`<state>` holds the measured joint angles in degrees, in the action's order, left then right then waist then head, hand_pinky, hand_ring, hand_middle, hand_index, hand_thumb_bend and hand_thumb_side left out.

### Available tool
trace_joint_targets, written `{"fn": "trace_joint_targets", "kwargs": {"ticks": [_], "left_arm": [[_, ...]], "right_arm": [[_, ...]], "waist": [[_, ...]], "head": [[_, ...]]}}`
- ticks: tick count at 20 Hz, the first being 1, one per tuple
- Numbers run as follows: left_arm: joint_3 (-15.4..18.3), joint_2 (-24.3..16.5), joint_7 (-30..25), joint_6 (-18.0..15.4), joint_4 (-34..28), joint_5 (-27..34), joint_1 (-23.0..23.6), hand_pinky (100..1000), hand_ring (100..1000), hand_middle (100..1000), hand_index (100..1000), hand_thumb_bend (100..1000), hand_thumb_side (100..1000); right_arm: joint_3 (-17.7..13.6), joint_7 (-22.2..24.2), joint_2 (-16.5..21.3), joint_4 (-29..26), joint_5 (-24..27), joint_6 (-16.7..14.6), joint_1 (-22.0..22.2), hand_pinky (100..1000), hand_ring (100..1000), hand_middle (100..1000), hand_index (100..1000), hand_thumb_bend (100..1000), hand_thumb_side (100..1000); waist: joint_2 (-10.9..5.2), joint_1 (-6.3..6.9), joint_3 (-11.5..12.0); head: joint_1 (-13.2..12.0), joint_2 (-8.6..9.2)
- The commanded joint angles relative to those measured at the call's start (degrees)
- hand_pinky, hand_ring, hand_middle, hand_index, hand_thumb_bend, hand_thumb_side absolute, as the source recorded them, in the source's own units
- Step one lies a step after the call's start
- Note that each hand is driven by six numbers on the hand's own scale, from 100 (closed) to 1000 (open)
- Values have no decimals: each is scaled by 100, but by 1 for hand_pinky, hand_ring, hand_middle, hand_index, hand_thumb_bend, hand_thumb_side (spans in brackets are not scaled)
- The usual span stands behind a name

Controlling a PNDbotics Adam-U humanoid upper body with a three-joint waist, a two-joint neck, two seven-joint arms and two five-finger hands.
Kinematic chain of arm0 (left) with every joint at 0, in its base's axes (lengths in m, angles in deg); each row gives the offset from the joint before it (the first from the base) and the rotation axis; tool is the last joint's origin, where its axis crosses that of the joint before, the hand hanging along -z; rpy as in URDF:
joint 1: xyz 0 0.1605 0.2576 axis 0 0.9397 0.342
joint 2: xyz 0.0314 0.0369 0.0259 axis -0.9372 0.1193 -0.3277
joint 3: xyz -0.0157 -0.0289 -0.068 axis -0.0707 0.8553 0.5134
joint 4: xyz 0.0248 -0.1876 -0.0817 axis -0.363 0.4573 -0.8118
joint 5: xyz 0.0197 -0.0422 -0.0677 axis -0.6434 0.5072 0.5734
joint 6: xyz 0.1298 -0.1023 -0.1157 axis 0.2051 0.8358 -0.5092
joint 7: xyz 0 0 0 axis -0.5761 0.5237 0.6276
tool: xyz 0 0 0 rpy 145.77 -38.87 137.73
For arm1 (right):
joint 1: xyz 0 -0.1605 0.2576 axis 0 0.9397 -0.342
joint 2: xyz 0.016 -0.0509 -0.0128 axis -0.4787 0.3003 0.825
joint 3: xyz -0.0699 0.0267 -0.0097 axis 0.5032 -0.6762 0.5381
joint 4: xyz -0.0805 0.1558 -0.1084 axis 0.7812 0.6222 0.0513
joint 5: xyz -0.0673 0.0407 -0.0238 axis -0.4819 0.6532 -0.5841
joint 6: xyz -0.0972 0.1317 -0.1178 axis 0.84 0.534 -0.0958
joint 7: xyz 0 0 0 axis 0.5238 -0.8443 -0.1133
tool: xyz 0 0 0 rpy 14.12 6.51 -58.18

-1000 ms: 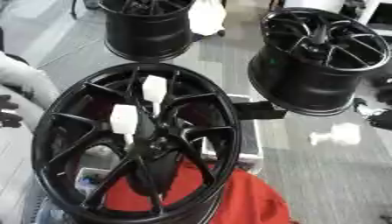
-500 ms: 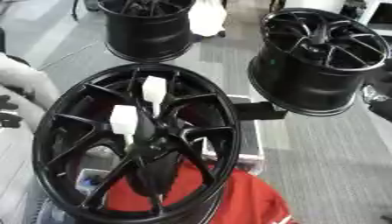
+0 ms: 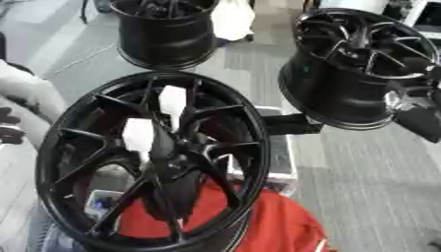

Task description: Pull the pin out of the wheel hub.

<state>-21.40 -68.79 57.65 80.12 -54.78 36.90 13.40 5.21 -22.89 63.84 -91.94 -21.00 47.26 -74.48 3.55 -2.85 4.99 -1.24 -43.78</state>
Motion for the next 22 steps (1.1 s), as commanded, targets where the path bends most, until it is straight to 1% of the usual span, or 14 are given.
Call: {"fn": "trace_joint_targets", "kwargs": {"ticks": [1,5,11,15,22], "left_arm": [[-28,-53,-37,-25,-123,18,-50,633,617,659,811,100,703],[-44,-39,-54,-42,-141,41,-59,632,617,657,811,100,701],[-63,-19,-70,-47,-158,50,-82,632,617,657,810,100,701],[-72,-17,-83,-46,-168,61,-91,632,617,657,810,100,701],[-77,-17,-96,-37,-178,63,-103,632,617,656,811,100,702]], "right_arm": [[140,50,-89,-268,228,-108,-117,725,745,784,888,100,357],[348,160,-376,-366,402,-206,-172,715,732,775,884,100,362],[547,242,-837,-376,586,-349,-197,708,719,762,876,100,368],[621,317,-947,-338,611,-387,-205,705,715,758,874,100,366],[668,380,-999,-286,600,-397,-214,705,712,755,873,100,371]], "waist": [[-37,29,5],[-22,53,30],[-2,69,46],[-3,67,65],[-8,56,74]], "head": [[39,24],[52,29],[92,39],[106,56],[105,71]]}}
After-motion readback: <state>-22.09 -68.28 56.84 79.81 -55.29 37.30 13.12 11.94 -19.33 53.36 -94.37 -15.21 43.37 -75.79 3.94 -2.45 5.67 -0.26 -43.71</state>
